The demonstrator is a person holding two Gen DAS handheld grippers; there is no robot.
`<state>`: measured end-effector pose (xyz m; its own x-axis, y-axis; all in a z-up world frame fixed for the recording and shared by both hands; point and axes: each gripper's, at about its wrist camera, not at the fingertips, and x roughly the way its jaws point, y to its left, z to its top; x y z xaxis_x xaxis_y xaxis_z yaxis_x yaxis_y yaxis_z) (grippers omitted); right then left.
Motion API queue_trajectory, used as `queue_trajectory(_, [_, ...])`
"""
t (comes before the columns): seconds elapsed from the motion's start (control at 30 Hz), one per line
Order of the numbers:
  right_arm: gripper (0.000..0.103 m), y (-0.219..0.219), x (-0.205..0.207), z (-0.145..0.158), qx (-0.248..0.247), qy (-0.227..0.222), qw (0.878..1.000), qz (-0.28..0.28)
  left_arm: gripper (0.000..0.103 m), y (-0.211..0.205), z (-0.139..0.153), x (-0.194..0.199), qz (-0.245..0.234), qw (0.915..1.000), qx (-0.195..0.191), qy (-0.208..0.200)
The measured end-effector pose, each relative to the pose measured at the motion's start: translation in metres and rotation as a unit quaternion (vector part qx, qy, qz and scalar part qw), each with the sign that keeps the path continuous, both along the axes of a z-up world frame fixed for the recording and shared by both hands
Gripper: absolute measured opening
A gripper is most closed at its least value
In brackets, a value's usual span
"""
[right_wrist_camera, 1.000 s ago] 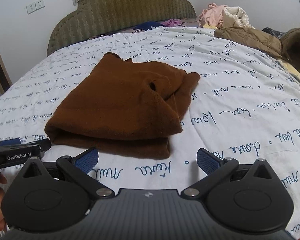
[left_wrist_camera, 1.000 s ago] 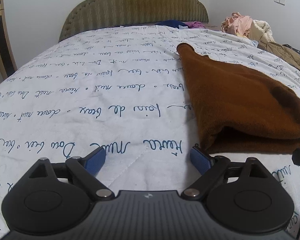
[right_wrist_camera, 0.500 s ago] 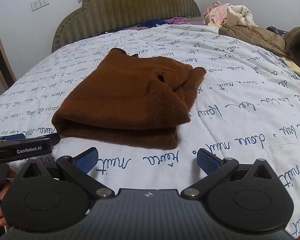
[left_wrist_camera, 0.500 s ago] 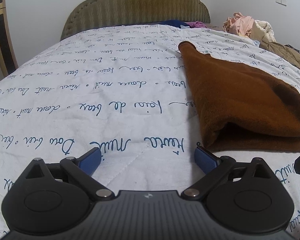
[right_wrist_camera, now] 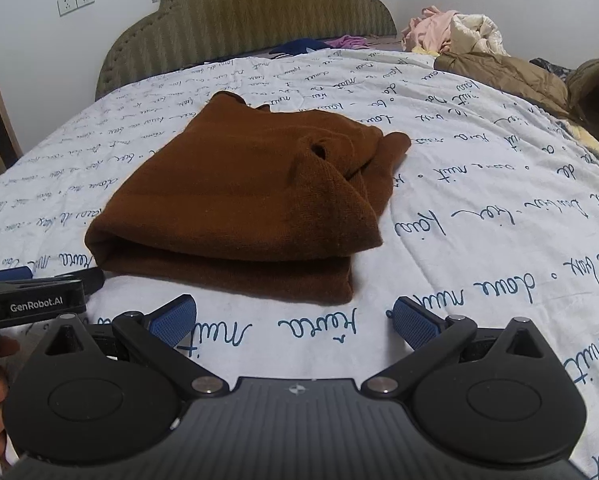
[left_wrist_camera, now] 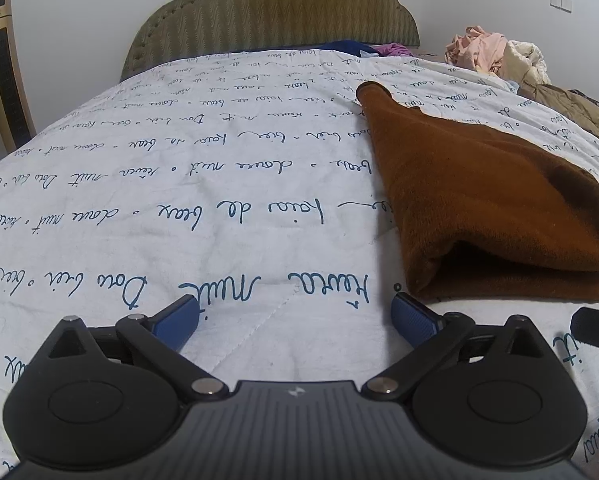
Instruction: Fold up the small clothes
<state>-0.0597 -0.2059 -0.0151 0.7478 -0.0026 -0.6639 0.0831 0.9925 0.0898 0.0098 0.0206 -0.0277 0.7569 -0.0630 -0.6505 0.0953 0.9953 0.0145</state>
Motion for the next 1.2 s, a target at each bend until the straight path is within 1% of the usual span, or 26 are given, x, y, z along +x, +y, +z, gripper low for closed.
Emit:
queue_trajectory(0.3, [0.103,0.002,-0.007,0.004,-0.009,-0.004,1.0,0.004,0.103,-0.001,0.001,-0.001,-0.001,1.0,0.0,0.0])
queue_trajectory(0.47, [0.103,0.002,-0.011,0.012,-0.01,-0.01,1.0,0.006,0.103,0.002,0.009,-0.004,0.007,0.9998,-0.012,0.015])
queue_trajectory(0.67, [0.103,0.006,-0.017,0.024,-0.019,-0.023,0.999,0.014,0.103,-0.002,0.018,-0.015,-0.002,0.9997,0.002,0.023])
queue_trajectory(0.83, [0.103,0.009,-0.018,0.026,-0.024,-0.023,0.999,0.019,0.103,0.002,0.023,-0.019,0.0,0.9997,-0.005,0.025])
queue_trajectory(1.2, [0.103,0.009,-0.021,0.027,-0.024,-0.024,0.999,0.02,0.103,0.008,0.02,-0.017,0.018,0.9992,0.0,0.035])
